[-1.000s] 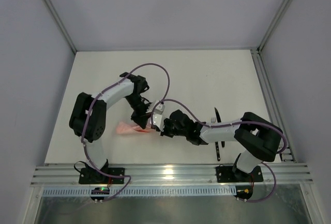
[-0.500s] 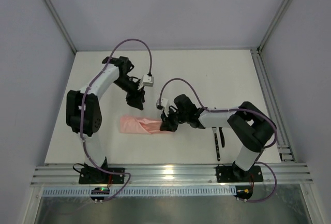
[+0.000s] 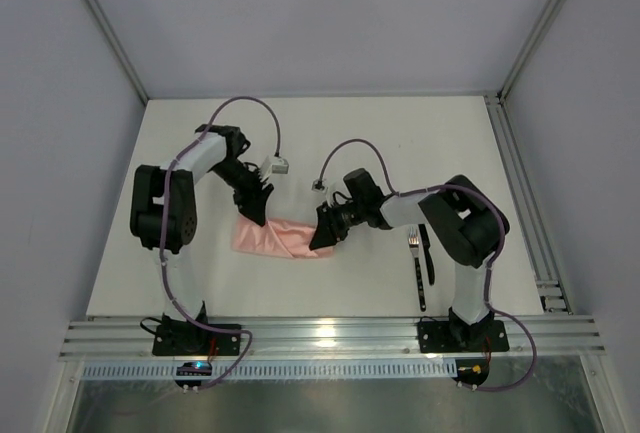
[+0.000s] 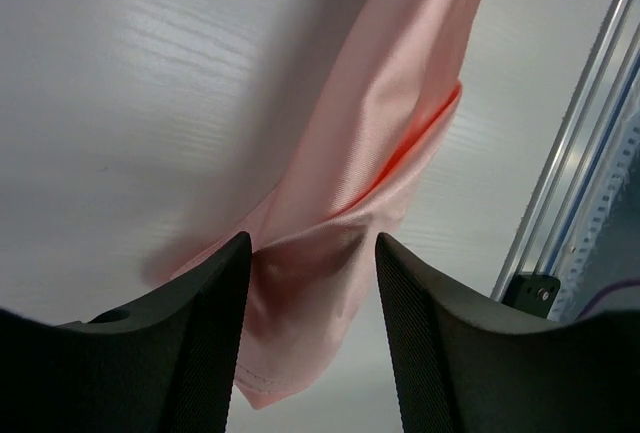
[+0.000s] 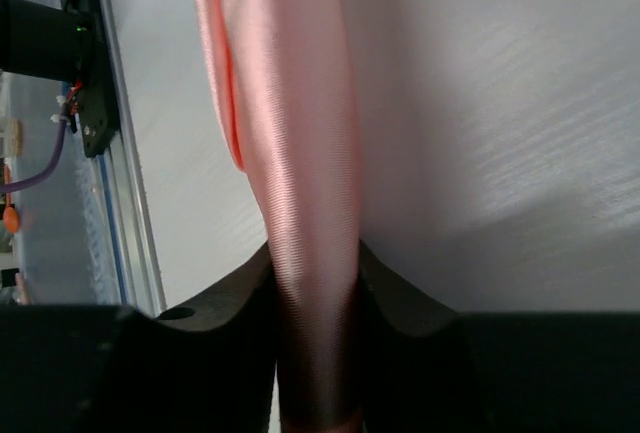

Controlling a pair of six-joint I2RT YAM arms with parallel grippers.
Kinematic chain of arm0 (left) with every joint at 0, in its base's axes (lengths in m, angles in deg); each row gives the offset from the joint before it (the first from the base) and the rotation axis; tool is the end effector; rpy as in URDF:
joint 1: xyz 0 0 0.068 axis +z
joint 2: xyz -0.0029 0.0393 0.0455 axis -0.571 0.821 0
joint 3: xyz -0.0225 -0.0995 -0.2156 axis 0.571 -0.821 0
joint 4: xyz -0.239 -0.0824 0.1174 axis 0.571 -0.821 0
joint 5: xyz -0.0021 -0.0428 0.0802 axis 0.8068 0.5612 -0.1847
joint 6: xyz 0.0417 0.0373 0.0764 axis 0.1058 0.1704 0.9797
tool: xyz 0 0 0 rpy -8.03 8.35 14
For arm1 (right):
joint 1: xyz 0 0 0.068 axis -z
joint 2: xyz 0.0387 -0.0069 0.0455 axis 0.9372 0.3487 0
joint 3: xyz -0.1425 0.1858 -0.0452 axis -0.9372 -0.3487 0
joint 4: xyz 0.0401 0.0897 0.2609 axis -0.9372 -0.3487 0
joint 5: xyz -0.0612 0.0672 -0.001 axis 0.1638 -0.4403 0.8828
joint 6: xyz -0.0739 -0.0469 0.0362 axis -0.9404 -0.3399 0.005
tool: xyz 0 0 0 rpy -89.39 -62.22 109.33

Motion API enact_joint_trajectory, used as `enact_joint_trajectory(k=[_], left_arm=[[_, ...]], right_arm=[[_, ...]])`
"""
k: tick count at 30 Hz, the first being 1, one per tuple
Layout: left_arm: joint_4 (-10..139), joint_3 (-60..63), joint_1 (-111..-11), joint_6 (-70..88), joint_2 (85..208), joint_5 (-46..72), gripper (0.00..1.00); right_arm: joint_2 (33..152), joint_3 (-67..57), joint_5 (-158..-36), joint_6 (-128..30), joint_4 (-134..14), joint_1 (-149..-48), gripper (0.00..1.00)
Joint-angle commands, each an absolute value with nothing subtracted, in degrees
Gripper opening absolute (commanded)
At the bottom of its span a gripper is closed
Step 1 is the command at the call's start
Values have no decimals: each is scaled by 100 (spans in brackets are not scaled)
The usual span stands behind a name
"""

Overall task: Fold the napkin into a case and place the utensils inside
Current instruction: Turn over the smaller rectangle folded napkin at the center of the board.

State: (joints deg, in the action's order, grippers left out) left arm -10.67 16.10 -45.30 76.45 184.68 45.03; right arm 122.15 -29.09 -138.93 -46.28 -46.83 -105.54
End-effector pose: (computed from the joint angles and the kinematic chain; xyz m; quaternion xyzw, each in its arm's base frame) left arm 0.3346 -0.1184 0.1183 0.4860 0.7990 -0.3492 0.0581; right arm 0.2674 0.2744 0.0388 -0.3450 0.7840 0.4896 0.1629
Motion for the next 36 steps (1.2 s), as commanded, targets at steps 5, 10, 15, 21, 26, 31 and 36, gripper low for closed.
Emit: enact_joint_trajectory(k=[5, 10, 15, 21, 26, 31, 36], left_arm=[[44, 1055, -4519, 6812, 18246, 3761, 48], [247, 941, -4519, 6821, 18281, 3567, 40], [-59, 984, -4519, 7119, 18308, 3892, 47], [-254, 1388, -4160, 6979, 18098, 4401, 81], [-368, 1451, -3895, 7233, 17790, 4604, 99], [-44, 1258, -3878, 7032, 17272, 4527, 99], [71, 863, -3877, 6795, 17060, 4166, 36]], right_arm=[[11908, -2639, -13405, -4991, -5581, -10423, 56], [11539, -2542, -12685, -5324, -6206, -10255, 75], [11328, -2472, -12464, -5193, -6234, -10238, 75], [10968, -2498, -11604, -4885, -6233, -10316, 74], [10248, -2656, -10646, -4850, -6225, -10562, 72], [10053, -2507, -9810, -4929, -6312, -11036, 63], [10193, -2506, -10054, -4702, -6120, -11388, 30]])
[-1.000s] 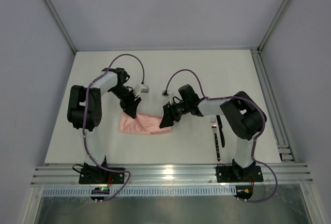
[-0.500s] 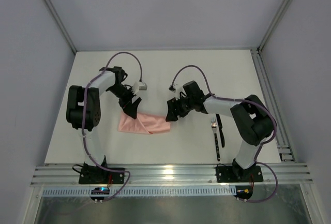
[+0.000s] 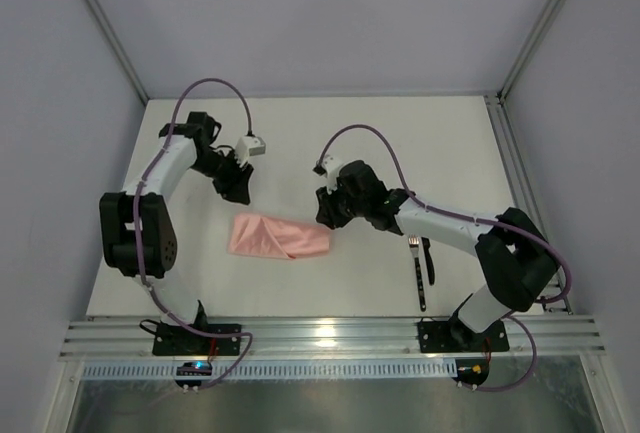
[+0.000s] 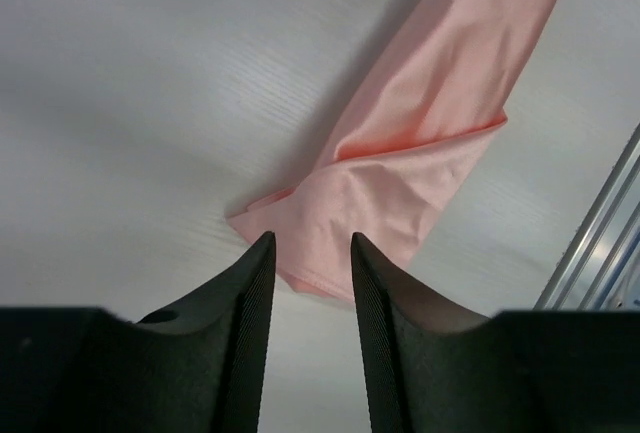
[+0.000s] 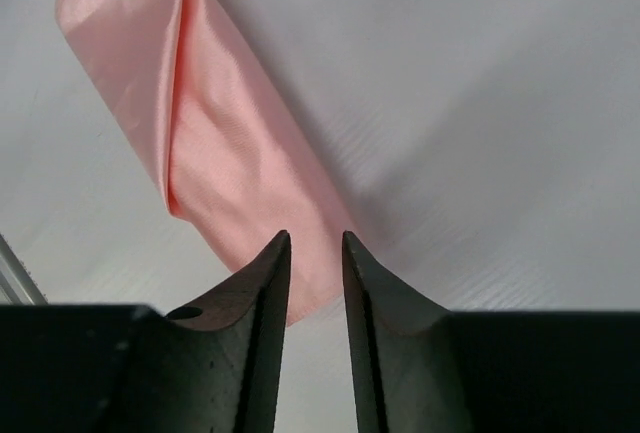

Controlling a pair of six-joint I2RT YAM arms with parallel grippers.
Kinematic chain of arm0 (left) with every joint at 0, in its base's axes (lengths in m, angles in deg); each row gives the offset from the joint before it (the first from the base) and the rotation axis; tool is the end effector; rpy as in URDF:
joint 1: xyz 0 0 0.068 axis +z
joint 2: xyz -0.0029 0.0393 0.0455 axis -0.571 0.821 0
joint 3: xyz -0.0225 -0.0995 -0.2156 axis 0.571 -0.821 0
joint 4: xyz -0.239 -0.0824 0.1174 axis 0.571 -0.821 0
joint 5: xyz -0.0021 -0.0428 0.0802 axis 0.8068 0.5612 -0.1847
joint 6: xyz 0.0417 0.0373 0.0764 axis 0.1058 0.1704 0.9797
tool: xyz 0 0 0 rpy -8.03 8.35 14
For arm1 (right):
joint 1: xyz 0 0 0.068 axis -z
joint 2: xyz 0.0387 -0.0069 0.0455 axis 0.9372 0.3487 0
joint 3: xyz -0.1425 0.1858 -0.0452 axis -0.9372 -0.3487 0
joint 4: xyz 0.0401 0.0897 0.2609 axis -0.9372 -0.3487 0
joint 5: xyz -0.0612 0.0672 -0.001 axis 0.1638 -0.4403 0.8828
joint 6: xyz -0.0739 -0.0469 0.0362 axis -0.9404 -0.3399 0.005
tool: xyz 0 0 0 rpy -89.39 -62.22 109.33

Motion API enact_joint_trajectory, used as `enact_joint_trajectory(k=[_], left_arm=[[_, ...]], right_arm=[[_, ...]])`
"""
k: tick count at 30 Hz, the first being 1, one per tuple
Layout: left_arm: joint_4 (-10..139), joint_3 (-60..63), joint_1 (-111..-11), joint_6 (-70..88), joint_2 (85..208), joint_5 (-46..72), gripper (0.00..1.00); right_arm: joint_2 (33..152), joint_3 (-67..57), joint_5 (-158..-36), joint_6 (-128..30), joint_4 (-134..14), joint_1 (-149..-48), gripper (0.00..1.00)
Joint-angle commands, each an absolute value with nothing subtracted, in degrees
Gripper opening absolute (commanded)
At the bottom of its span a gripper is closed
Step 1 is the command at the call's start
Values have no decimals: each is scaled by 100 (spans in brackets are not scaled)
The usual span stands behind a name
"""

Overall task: Fold the napkin into a case and place the utensils inside
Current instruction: Turn over the smaller rectangle folded napkin at the center of the board, then pick up the fork from the corner of the board.

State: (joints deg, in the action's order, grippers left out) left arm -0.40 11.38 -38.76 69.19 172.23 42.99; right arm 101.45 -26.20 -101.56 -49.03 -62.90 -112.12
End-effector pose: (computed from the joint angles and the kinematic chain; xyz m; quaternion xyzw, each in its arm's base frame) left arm 0.3493 -0.0774 0.1666 0.4373 0.8346 -0.2785 0.1863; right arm 0.2772 0.2788 0.1397 -0.3189 0.8385 0.2667 0.3523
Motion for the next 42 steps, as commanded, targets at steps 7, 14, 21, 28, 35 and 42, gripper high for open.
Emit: enact_joint_trajectory(k=[7, 14, 21, 28, 35, 42], left_arm=[[712, 326, -3921, 6505, 17420, 3866, 32], [1091, 238, -3921, 6267, 17903, 3348, 22], [1223, 27, -3921, 6302, 17930, 3374, 24], [1231, 88, -3930, 6276, 17140, 3427, 61], [1144, 701, -3886, 6022, 15866, 2944, 99], [1835, 1555, -3509, 3640, 15601, 2831, 99]], right_arm=[[10685, -2858, -10776, -4025, -5030, -11468, 17], [11283, -3007, -10821, -3699, -4757, -11442, 11], [11547, -3008, -10741, -3725, -4967, -11283, 10], [10573, -2349, -9926, -4340, -6187, -11301, 34], [8912, -1682, -7175, -4649, -7638, -11214, 75], [8155, -1812, -7174, -3348, -9334, -10308, 99]])
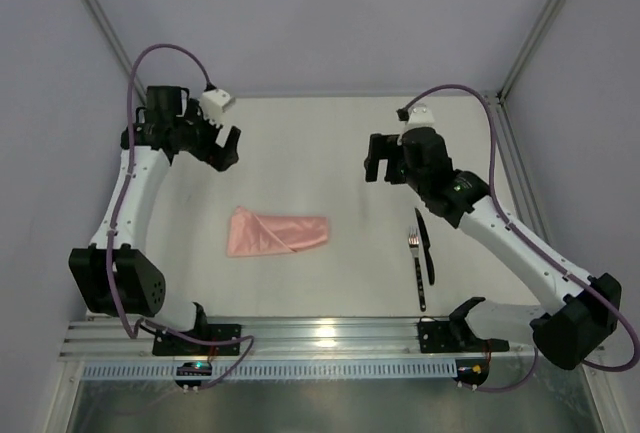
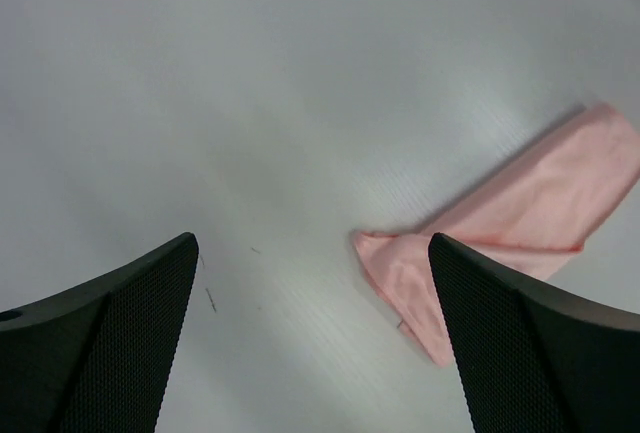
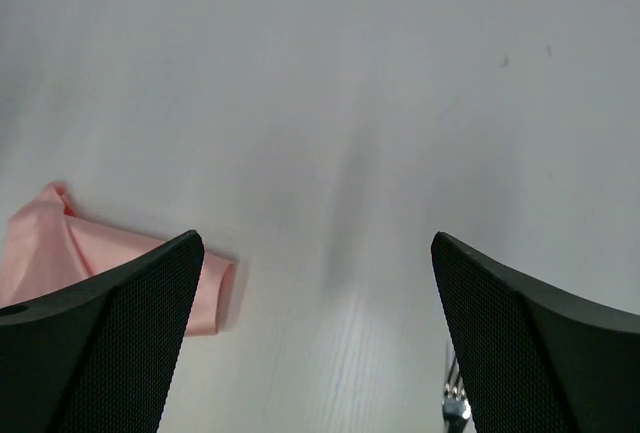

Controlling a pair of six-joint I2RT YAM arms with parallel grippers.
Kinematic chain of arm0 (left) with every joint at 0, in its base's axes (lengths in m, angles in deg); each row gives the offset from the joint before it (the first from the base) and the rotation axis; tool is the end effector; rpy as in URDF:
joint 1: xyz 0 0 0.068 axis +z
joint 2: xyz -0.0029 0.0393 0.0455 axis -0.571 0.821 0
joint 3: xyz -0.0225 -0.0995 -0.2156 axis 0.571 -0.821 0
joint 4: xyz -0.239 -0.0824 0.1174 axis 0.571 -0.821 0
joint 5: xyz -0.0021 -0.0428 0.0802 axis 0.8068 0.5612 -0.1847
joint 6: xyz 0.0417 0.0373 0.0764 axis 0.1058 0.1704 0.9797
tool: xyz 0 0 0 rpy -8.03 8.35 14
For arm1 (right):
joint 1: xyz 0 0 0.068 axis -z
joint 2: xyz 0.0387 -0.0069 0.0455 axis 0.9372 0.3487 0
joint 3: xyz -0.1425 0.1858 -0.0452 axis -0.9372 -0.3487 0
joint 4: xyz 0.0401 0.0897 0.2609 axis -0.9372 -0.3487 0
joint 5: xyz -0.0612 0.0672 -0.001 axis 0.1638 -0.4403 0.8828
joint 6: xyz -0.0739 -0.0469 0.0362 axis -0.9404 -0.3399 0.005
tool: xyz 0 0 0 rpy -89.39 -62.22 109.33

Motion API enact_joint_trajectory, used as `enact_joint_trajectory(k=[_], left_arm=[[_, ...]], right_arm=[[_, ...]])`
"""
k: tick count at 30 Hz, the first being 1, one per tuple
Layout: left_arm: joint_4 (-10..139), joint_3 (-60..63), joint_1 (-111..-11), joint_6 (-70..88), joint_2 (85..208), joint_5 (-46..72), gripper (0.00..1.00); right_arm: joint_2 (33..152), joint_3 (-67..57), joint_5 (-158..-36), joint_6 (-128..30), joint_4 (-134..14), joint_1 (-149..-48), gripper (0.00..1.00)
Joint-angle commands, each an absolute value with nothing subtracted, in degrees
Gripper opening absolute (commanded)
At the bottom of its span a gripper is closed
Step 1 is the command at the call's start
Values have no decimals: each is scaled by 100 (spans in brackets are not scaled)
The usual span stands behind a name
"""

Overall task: Fold the napkin into a case and place the utensils inside
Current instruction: Pick up the fork from the corner of the board.

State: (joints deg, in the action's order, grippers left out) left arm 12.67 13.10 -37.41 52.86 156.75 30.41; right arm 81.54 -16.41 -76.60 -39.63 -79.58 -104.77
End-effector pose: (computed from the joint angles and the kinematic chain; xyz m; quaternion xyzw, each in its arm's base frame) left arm 0.3614 -0.0538 0.2726 0.3454 0.8564 -0.1224 0.3637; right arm 0.2990 0.1876 0.2936 -0.0803 0.8390 0.1447 0.5184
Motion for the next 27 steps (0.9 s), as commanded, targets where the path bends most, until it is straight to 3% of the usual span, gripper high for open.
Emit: enact_joint_trajectory(k=[1, 3, 6, 7, 8, 10, 11, 12, 14, 16, 17, 20, 27], left_arm=[[2264, 1538, -3343, 3300, 15566, 2742, 99], [2610, 1347, -3140, 2449, 15531, 3289, 99], [2954, 1038, -2735, 2364, 15504, 3893, 98], [2902, 855, -2770, 2704, 15487, 3745, 94], [2701, 766, -2805, 2864, 15478, 3447, 89], [2446, 468, -2989, 3381, 15495, 2726, 84], [2227, 353, -3016, 3532, 15513, 2602, 75], [2138, 230, -3034, 3647, 15583, 2374, 71], [1953, -95, -3034, 3902, 15662, 2153, 59], [1926, -367, -3025, 3981, 15689, 2029, 57], [1961, -473, -3034, 4017, 15654, 2029, 57], [2101, -773, -3034, 4087, 15417, 2091, 60], [2023, -826, -3034, 4219, 15276, 2266, 62]], right_arm=[[8024, -1917, -7199, -3286, -9449, -10308, 99], [7813, -2373, -7523, -3163, -9600, -10317, 99], [7233, -3006, -7700, -2786, -9432, -10299, 96], [7127, -3208, -7674, -2646, -9641, -10299, 73], [7039, -3271, -7587, -2470, -9835, -10308, 61], [7143, -3368, -7375, -1855, -10666, -10308, 45], [7353, -3394, -7358, -1679, -10915, -10308, 33], [7468, -3464, -7470, -1425, -11083, -10325, 30], [7740, -3745, -7603, -1248, -11208, -10361, 31], [7899, -3903, -7464, -975, -11304, -10361, 37], [8004, -3939, -7358, -879, -11339, -10361, 44], [8093, -4018, -7226, -702, -11331, -10352, 51], [8576, -4493, -7550, -667, -10463, -10255, 54]])
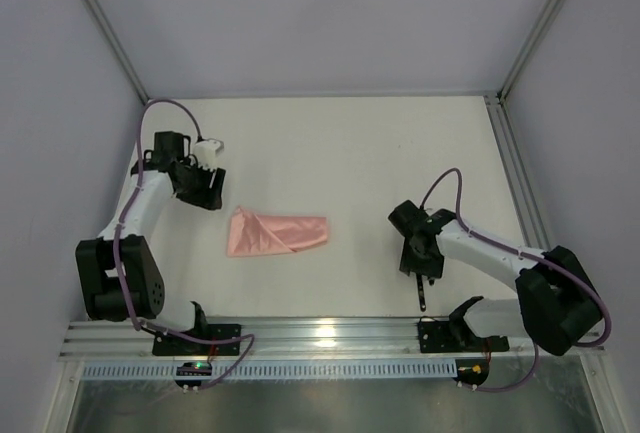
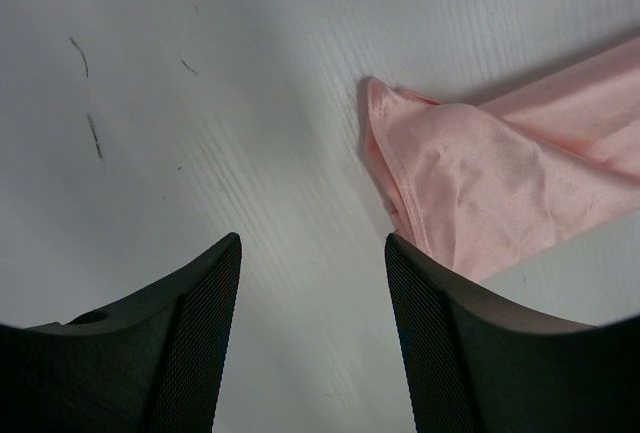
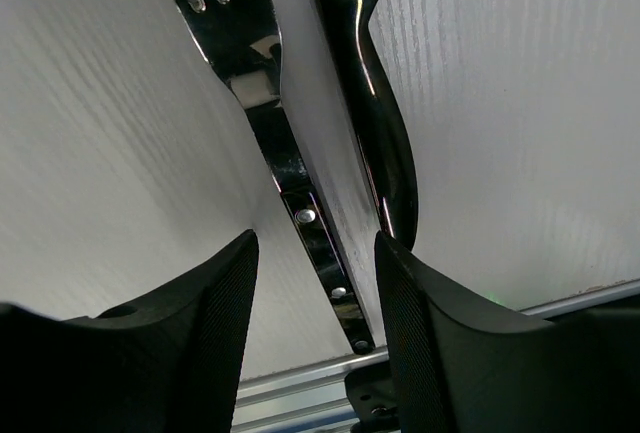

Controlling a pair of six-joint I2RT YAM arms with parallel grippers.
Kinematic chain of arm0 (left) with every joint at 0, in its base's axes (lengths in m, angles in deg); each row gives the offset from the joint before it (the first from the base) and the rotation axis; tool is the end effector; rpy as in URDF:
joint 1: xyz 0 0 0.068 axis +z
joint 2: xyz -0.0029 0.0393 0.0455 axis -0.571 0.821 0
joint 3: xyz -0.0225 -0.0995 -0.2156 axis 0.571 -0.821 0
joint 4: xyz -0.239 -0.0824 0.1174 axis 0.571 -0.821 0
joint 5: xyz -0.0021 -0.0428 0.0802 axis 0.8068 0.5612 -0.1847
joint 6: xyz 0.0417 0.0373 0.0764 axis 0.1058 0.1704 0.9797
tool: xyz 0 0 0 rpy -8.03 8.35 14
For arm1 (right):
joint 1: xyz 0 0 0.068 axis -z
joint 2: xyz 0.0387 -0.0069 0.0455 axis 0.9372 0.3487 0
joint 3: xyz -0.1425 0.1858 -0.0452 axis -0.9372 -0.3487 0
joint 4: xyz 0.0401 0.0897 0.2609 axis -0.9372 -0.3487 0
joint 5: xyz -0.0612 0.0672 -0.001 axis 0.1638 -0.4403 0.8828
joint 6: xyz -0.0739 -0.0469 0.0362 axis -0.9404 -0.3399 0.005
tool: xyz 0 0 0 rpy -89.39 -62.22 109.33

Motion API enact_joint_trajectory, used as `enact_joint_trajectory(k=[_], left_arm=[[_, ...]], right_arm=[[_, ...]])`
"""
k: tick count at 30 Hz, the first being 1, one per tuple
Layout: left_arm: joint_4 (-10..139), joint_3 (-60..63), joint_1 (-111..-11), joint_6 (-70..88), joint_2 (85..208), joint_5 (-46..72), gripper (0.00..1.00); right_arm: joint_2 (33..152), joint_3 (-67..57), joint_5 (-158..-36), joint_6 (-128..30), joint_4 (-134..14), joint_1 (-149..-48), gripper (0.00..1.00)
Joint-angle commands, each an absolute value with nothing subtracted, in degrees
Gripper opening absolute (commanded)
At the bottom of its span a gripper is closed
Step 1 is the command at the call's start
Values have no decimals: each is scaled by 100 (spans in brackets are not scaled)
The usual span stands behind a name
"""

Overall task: Fold the napkin into a case and place the utensils inside
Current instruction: Pick up the fork from the corner of the board.

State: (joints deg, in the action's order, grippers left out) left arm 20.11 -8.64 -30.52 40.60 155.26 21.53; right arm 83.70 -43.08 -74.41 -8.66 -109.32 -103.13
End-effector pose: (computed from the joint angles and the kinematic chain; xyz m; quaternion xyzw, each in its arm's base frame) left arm 0.3327 -0.0001 0.1549 0.1636 0.9511 -0.0948 0.2442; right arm 0.1934 0.1018 0.0751 0.1239 0.9824 -0.0663 0.1230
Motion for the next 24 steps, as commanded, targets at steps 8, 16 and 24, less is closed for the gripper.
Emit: enact_joint_trajectory(k=[8, 16, 24], left_arm=[[1567, -747, -3034, 4430, 15030, 2837, 62], [810, -308, -3358, 4500, 14731, 3645, 62], [502, 9, -4640, 4343, 14696, 4700, 79]], right_arm=[[8797, -4344, -7717, -878, -10189, -10115, 4], [7927, -2861, -7115, 492, -9601, -10483, 4], [8786, -1883, -5855, 2153, -8074, -11721, 4]])
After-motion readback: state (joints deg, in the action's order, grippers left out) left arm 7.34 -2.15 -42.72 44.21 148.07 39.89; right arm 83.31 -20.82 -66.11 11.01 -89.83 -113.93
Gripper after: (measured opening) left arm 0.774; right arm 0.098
